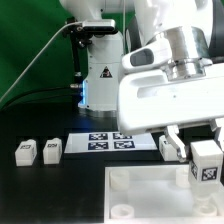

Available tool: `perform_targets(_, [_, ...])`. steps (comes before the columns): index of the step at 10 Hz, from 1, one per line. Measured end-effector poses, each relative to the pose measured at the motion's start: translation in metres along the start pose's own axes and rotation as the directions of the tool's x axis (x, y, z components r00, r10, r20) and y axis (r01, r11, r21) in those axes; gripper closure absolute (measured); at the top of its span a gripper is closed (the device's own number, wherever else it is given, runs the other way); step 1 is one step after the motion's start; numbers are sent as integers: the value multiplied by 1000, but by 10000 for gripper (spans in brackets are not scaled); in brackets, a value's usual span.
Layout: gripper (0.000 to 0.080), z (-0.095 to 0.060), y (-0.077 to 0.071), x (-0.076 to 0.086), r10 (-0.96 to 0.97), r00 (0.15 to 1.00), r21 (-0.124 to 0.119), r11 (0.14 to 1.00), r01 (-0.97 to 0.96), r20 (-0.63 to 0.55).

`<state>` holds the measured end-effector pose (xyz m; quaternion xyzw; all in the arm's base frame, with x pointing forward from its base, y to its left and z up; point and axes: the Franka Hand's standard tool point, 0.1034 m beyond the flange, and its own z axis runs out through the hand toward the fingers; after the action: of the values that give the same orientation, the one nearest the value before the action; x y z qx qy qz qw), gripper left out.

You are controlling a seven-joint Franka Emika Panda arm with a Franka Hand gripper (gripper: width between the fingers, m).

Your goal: Assemble one leg

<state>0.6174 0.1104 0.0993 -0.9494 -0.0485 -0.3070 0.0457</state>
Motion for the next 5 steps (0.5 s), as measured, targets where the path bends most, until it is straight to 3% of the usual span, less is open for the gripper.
perform_targets(5, [507,5,-2,-3,-1,1000,3,1000,1,7])
